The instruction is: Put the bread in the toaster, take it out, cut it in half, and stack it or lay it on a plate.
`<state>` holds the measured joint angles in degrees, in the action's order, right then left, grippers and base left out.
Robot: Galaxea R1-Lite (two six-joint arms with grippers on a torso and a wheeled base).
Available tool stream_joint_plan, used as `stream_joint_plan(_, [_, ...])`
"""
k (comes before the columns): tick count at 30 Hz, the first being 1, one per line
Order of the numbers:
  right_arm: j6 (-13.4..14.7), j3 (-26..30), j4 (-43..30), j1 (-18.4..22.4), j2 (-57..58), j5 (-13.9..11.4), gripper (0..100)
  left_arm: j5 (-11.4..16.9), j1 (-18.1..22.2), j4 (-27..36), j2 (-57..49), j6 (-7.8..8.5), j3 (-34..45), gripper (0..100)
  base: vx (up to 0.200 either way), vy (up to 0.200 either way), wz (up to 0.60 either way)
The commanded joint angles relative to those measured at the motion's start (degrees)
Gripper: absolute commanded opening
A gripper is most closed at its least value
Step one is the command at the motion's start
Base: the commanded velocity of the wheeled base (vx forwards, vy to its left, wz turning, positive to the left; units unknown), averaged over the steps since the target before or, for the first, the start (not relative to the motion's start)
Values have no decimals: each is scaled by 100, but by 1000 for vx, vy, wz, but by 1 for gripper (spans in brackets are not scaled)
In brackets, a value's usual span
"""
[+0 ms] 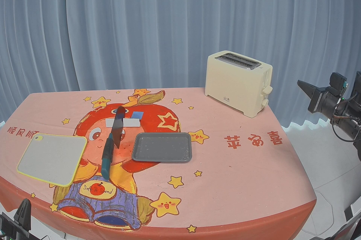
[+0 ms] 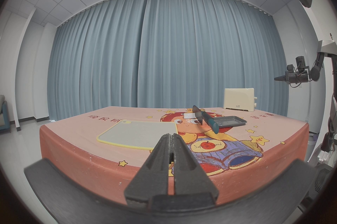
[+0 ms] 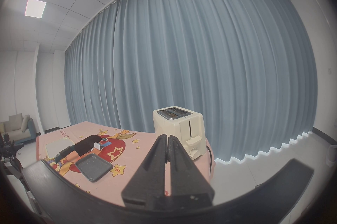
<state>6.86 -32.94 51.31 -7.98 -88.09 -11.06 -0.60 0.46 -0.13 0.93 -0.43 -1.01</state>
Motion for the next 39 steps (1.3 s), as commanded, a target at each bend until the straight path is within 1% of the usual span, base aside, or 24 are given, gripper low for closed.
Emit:
stream_joint_plan(1, [-1, 7, 2, -1, -7, -2, 0, -2, 6, -4, -93, -1, 101, 0, 0, 0, 0])
stream_joint_plan(8, [-1, 16, 2, -19, -15, -2, 0, -2, 6, -4, -93, -1, 101, 0, 0, 0, 0])
stream_joint_plan(10, [-1, 42, 2, -89, -15, -2, 0, -2, -2, 5, -93, -1, 101, 0, 0, 0, 0])
stream_joint_plan(39, [-10, 77, 2, -98, -50, -2, 0, -2, 6, -4, -93, -1, 101, 0, 0, 0, 0])
